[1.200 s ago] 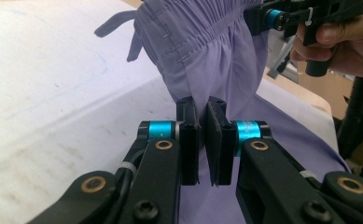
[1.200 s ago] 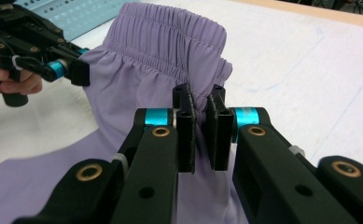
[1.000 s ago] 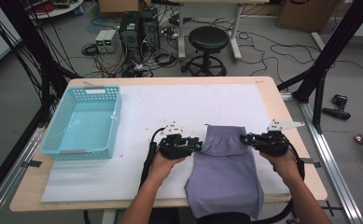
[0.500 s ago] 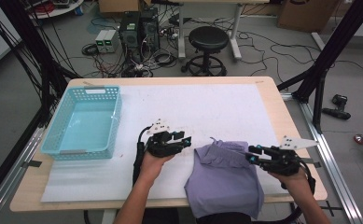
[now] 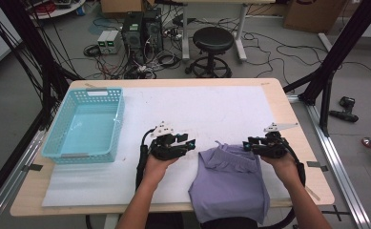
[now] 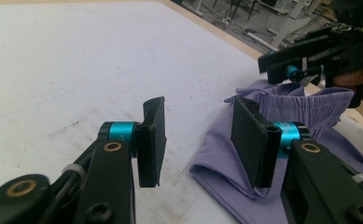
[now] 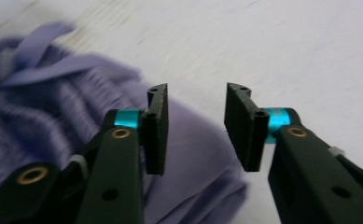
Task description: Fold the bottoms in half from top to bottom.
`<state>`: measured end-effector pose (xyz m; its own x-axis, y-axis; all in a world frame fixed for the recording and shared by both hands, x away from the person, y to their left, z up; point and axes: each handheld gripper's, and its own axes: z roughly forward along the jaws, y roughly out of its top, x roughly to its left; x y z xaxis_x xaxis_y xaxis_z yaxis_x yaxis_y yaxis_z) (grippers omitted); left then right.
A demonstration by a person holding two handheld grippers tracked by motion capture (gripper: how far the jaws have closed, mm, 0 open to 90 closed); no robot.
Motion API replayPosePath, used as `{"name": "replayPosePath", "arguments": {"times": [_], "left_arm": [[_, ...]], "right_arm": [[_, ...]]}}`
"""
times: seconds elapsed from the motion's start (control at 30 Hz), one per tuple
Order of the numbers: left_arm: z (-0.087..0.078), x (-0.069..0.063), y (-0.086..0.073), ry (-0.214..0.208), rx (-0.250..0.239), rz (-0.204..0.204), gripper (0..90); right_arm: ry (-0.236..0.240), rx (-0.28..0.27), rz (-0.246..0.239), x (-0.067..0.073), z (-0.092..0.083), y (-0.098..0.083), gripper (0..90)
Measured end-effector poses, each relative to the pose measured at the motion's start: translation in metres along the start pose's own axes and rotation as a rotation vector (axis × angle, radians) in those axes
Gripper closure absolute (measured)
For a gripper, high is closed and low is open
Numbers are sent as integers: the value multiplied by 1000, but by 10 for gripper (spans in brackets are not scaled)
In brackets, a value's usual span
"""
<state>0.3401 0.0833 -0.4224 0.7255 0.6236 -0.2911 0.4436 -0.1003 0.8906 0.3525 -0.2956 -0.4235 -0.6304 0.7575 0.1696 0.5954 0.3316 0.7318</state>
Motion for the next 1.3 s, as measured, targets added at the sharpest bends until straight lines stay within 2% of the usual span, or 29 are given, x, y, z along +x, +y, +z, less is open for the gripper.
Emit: {"name": "replayPosePath", "arguments": {"times": [0.03,0.1,0.23,0.3,0.4,0.47,0.5,0.67,0.8,0.93,1.03,1.13,1.2,1.23,1.3], "left_arm": [[0,1,0,2,-3,-2,546],[0,3,0,13,-6,-25,513],[-2,4,0,24,-13,-30,488],[-4,4,1,27,-17,-30,488],[-3,4,0,25,-6,-28,488],[-2,3,-1,25,2,-22,488],[-1,2,-1,24,4,-24,489],[0,3,-1,26,10,-24,490],[2,2,-2,22,13,-21,493],[4,0,-3,16,20,-24,493],[6,-1,-6,14,34,-28,493],[11,-3,-11,9,60,-25,493],[12,-3,-12,7,64,-20,491],[13,-4,-12,6,68,-18,491],[14,-4,-13,1,74,-16,491]], "right_arm": [[41,23,-12,1,0,-2,639],[92,32,-28,5,-3,-7,658],[146,4,-54,15,-14,-23,725],[169,9,-79,21,-19,-31,724],[166,-54,-96,27,-31,-38,710],[142,-114,-67,25,-38,-37,705],[120,-121,-58,23,-38,-36,705],[45,-40,-79,29,-20,-34,708],[42,29,-129,42,-9,-46,712],[38,69,-169,51,-10,-58,707],[51,69,-177,56,-15,-64,688],[101,80,-180,59,-22,-67,668],[129,61,-168,58,-28,-67,649],[131,34,-162,57,-32,-67,638],[101,-34,-137,50,-41,-62,615]]}}
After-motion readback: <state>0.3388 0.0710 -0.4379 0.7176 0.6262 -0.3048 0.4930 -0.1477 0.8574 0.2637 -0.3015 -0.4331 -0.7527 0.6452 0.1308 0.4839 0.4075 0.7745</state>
